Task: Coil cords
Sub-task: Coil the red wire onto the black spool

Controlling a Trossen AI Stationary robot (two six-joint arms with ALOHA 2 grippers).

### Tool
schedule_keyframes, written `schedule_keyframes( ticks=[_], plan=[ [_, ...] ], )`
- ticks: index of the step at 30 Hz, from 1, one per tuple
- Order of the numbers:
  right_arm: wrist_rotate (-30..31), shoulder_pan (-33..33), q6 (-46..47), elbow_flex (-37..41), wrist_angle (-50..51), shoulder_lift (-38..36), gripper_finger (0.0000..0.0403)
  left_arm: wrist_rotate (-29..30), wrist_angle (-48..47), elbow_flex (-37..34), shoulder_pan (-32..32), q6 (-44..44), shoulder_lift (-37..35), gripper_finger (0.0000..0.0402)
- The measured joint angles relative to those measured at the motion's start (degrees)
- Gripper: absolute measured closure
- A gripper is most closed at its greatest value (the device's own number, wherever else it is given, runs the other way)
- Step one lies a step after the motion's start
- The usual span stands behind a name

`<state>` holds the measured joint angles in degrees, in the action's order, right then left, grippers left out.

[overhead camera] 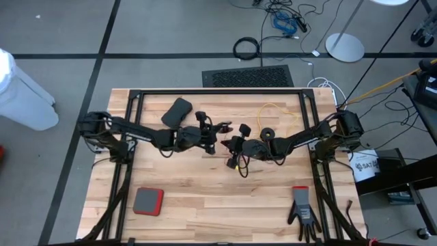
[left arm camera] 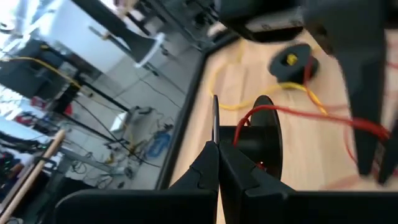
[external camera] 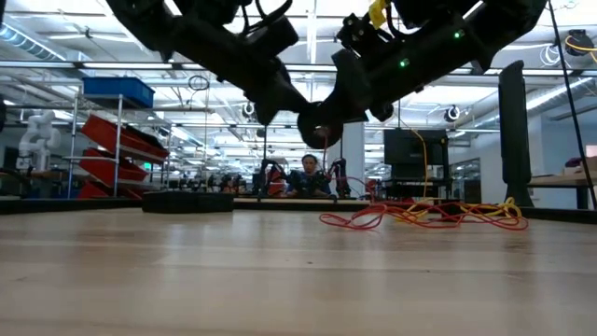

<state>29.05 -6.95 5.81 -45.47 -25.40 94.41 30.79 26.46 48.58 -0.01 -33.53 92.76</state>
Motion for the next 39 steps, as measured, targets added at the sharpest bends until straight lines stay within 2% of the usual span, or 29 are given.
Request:
schedule_keyframes(
  ticks=[4,10,17,20,26,34,39],
  plan=[
    [4.39,0.12,-1.22,0.00,-2.75,0.00,0.0403,1.36,6.33,0.00,0.00,0.83,2.58,0.0402],
    [12.62,0.07,-4.23,0.00,-4.94,0.00,0.0403,1.19,13.49,0.00,-0.07,7.24,4.43,0.0402],
    [17.87,-0.70,-6.81,0.00,-5.92,0.00,0.0403,-0.05,19.59,0.02,0.34,11.68,4.43,0.0402],
    [22.81,-1.75,-9.30,0.00,-6.28,0.00,0.0403,-3.93,19.91,0.02,1.39,18.16,4.43,0.0402],
    [27.82,-3.16,-12.89,0.00,-6.03,0.00,0.0403,-9.89,20.51,0.02,3.54,27.03,4.43,0.0402],
    [28.63,-3.58,-17.58,0.01,-5.21,0.00,0.0403,-19.98,23.28,0.00,6.37,36.60,4.43,0.0402],
    [28.04,-3.58,-17.03,0.02,-2.15,0.00,0.0390,-25.34,23.61,0.00,7.89,40.96,4.43,0.0402]
  ],
)
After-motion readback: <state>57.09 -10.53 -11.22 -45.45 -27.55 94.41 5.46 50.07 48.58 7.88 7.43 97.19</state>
